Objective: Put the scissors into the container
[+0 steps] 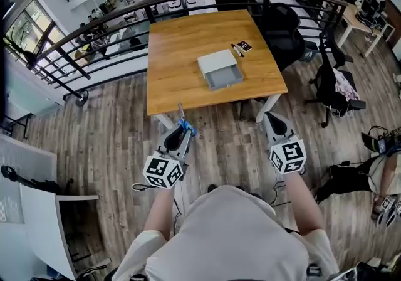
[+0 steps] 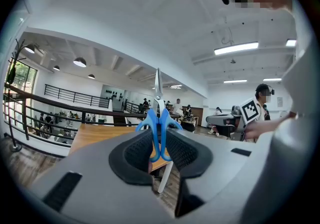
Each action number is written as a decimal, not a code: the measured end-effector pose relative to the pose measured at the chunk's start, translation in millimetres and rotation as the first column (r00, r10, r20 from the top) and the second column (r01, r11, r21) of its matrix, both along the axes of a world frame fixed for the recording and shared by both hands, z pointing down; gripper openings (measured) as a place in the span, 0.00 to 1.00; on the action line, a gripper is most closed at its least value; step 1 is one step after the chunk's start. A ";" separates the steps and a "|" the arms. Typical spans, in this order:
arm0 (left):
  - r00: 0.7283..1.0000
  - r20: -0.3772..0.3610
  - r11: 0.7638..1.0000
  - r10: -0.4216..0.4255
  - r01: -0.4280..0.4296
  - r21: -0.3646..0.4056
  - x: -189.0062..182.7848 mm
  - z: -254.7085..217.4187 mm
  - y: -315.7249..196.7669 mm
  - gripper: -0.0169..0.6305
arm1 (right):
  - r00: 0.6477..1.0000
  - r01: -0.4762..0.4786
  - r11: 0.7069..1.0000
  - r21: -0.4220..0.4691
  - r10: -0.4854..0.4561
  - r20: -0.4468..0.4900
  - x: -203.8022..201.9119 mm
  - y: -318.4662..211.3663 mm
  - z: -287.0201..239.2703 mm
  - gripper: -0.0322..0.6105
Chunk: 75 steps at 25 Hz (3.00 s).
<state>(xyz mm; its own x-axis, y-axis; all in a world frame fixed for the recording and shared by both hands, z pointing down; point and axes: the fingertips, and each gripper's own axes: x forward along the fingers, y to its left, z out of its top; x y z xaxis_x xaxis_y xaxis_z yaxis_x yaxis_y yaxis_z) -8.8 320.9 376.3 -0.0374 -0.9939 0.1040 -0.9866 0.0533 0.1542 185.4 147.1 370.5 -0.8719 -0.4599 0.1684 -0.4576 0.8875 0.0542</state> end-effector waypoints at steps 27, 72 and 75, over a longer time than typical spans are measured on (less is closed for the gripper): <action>0.999 -0.023 0.999 0.035 -0.035 -0.008 -53.0 19.9 3.2 0.15 | 0.998 -0.016 1.000 -0.007 0.015 -0.065 -48.3 12.9 19.7 0.05; 0.994 -0.039 0.993 -0.106 0.104 -0.051 -107.0 37.9 -260.3 0.15 | 0.984 0.126 0.987 -0.098 -0.137 -0.112 -132.5 -272.4 71.9 0.05; 0.995 -0.045 0.995 -0.091 0.088 -0.055 -121.3 43.1 -270.7 0.15 | 0.985 0.110 0.989 -0.102 -0.122 -0.122 -143.1 -280.7 75.9 0.05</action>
